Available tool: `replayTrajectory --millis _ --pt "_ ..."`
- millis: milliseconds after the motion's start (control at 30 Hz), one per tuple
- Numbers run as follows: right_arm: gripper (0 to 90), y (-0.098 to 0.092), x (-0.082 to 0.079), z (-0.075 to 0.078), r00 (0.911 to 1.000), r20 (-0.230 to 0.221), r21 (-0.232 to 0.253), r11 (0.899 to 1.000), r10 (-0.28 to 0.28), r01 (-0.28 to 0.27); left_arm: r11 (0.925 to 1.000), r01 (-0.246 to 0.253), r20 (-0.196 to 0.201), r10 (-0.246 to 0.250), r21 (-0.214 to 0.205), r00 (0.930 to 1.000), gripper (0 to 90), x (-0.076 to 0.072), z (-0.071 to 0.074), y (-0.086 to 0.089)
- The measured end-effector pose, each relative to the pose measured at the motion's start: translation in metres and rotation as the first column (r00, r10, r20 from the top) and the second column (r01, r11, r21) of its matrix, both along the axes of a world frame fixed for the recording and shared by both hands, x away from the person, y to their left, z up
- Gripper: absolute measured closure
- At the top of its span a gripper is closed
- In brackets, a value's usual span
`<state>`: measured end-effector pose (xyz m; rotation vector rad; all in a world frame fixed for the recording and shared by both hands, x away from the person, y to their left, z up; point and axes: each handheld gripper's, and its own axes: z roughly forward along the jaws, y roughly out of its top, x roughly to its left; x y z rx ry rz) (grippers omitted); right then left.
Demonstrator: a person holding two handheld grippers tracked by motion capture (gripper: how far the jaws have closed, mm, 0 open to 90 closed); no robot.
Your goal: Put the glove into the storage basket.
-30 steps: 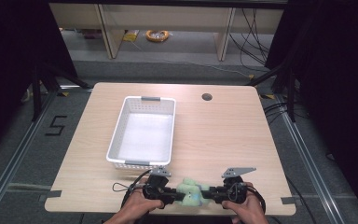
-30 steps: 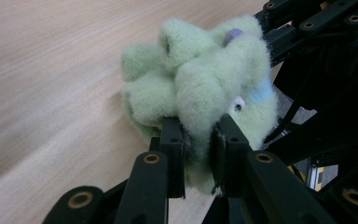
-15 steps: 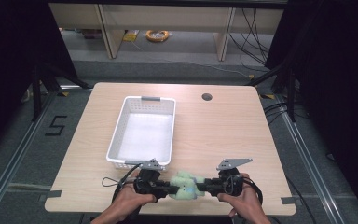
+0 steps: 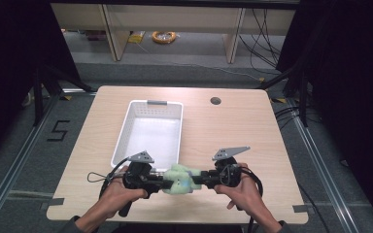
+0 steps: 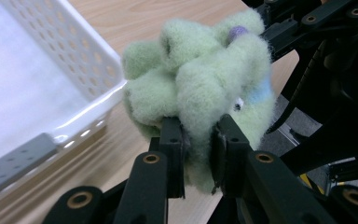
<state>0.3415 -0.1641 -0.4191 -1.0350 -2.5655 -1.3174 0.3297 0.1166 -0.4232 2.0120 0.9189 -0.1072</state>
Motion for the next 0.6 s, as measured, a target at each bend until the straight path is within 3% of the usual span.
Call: replayTrajectory --millis 167,200,267,467,600 --pt "74.2 0.013 0.011 0.015 0.9990 0.032 -0.022 0.999 0.030 -0.030 0.9998 -0.019 -0.014 0.019 -0.008 0.9997 75.6 0.008 0.010 0.016" --pt "74.3 0.019 0.015 0.021 0.9997 0.010 -0.021 1.000 0.023 -0.023 0.9996 -0.027 -0.010 0.027 -0.002 0.9996 75.7 0.010 0.013 0.021" --pt "74.3 0.022 0.018 0.022 0.9990 0.034 -0.022 0.999 0.030 -0.029 0.9993 -0.037 -0.006 0.037 -0.001 0.9993 75.7 0.013 0.016 0.024" --pt "74.3 0.041 0.036 0.034 0.9978 0.038 -0.038 0.998 0.055 -0.053 0.9975 -0.070 -0.012 0.070 0.008 0.9975 75.7 0.024 0.026 0.039" --pt "74.3 0.055 0.050 0.038 0.9990 0.011 -0.031 0.999 0.043 -0.042 0.9954 -0.092 -0.020 0.092 0.029 0.9955 75.7 0.037 0.030 0.051"
